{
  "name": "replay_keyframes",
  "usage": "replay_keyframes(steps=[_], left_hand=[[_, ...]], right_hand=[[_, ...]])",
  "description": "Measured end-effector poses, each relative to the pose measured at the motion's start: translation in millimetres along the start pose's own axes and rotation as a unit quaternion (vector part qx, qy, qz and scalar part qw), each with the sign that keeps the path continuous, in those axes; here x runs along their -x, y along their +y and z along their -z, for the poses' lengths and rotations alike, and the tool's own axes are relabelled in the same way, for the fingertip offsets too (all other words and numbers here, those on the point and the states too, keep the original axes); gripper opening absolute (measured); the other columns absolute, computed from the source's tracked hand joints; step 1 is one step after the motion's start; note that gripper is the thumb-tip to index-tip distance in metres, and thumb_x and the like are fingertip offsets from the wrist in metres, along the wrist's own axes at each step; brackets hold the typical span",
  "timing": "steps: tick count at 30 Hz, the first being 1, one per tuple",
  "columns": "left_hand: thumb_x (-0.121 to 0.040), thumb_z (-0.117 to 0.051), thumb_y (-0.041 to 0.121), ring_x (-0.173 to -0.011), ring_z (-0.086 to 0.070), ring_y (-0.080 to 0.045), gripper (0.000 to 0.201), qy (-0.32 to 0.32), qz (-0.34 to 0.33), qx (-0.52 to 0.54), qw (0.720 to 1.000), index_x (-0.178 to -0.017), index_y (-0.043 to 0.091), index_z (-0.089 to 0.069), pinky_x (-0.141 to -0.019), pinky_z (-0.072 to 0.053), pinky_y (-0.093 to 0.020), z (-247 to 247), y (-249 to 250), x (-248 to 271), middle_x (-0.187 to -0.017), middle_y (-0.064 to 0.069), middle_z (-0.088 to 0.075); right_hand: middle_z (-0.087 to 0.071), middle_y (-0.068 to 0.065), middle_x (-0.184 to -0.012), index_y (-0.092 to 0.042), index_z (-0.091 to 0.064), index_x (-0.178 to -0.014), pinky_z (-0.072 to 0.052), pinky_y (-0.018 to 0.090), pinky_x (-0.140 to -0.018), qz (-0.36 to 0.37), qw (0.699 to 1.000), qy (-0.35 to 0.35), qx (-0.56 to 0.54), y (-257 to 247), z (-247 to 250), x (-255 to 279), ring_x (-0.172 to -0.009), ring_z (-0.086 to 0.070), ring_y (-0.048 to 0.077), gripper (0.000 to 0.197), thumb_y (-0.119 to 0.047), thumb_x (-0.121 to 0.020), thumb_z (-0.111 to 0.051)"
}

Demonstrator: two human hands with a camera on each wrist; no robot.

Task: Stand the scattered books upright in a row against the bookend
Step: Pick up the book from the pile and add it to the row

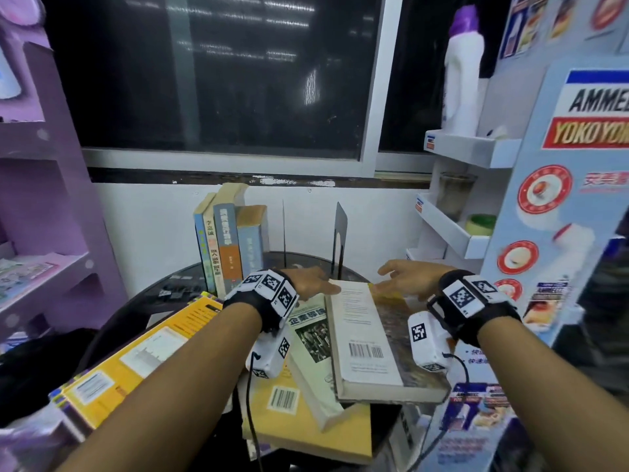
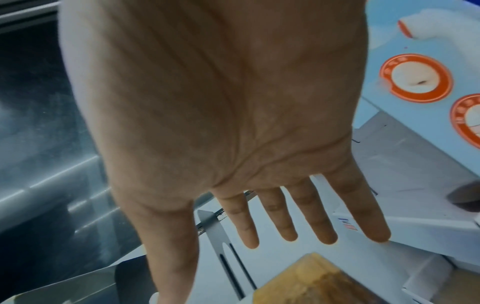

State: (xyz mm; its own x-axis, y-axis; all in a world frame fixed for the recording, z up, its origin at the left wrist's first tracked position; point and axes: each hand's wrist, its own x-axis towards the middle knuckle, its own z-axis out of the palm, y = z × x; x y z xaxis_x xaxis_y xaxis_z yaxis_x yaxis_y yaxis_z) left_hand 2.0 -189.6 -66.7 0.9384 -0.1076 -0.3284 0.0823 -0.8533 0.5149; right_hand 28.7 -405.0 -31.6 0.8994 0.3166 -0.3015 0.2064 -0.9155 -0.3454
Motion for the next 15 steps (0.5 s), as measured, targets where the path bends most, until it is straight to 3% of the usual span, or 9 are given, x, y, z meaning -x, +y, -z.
replay_keyframes(steps=[2, 4, 7, 9, 12, 15], left_hand=[[-0.097, -0.043, 0.047, -0.109, -0.050, -0.027, 0.056, -0.016, 0.015, 0.002, 1.000, -0.133, 0.005, -0.038, -0.088, -0.043, -0.035, -4.2, 7.2, -4.8, -0.127, -0.011, -0.041], [-0.097, -0.041, 0.051, -0.129, -0.043, -0.031, 0.070, -0.007, 0.032, -0.019, 0.999, -0.148, 0.007, -0.025, -0.106, -0.037, -0.040, -8.3, 11.7, -9.0, -0.149, -0.010, -0.033], [-0.093, -0.040, 0.060, -0.142, -0.028, -0.029, 0.080, 0.019, 0.045, -0.050, 0.998, -0.151, 0.009, -0.020, -0.115, -0.025, -0.040, -13.1, 11.3, -19.3, -0.158, -0.008, -0.023], [-0.092, -0.041, 0.062, -0.141, -0.030, -0.028, 0.083, 0.030, 0.051, -0.042, 0.997, -0.151, 0.009, -0.019, -0.112, -0.026, -0.037, -15.2, 11.3, -25.3, -0.157, -0.008, -0.024], [-0.089, -0.049, 0.060, -0.138, -0.034, -0.027, 0.086, 0.027, 0.057, -0.014, 0.998, -0.151, 0.010, -0.018, -0.109, -0.028, -0.034, -17.6, 15.5, -28.3, -0.156, -0.008, -0.027], [-0.090, -0.056, 0.050, -0.118, -0.043, -0.021, 0.076, 0.024, 0.065, -0.014, 0.998, -0.146, 0.006, -0.030, -0.092, -0.032, -0.029, -17.5, 22.1, -29.9, -0.150, -0.010, -0.037]], right_hand=[[-0.034, 0.004, -0.153, -0.022, -0.033, -0.146, -0.033, 0.034, -0.109, -0.020, 1.000, -0.002, -0.002, 10.0, -1.4, -1.1, -0.136, -0.038, 0.023, 0.072, -0.056, -0.088, -0.058], [-0.033, 0.006, -0.154, -0.020, -0.027, -0.148, -0.036, 0.035, -0.108, -0.035, 0.999, -0.011, -0.014, 17.6, -3.2, -3.5, -0.134, -0.041, 0.025, 0.078, -0.056, -0.087, -0.059], [-0.033, 0.008, -0.154, -0.019, -0.020, -0.152, -0.049, 0.030, -0.085, -0.043, 0.998, -0.021, -0.039, 23.4, -6.0, -3.7, -0.119, -0.053, 0.026, 0.082, -0.053, -0.088, -0.060], [-0.029, 0.010, -0.155, -0.017, -0.017, -0.153, -0.054, 0.031, -0.075, -0.048, 0.996, -0.027, -0.070, 26.3, -8.4, -4.4, -0.111, -0.057, 0.027, 0.086, -0.049, -0.087, -0.063], [-0.037, 0.014, -0.150, -0.013, -0.017, -0.153, -0.056, 0.041, -0.087, -0.054, 0.994, -0.032, -0.086, 27.4, -10.2, -4.6, -0.109, -0.063, 0.033, 0.088, -0.047, -0.087, -0.064], [-0.058, 0.012, -0.114, -0.007, -0.028, -0.144, -0.054, 0.041, -0.089, -0.059, 0.994, -0.040, -0.085, 24.9, -10.1, -5.4, -0.098, -0.067, 0.032, 0.077, -0.048, -0.088, -0.063]])
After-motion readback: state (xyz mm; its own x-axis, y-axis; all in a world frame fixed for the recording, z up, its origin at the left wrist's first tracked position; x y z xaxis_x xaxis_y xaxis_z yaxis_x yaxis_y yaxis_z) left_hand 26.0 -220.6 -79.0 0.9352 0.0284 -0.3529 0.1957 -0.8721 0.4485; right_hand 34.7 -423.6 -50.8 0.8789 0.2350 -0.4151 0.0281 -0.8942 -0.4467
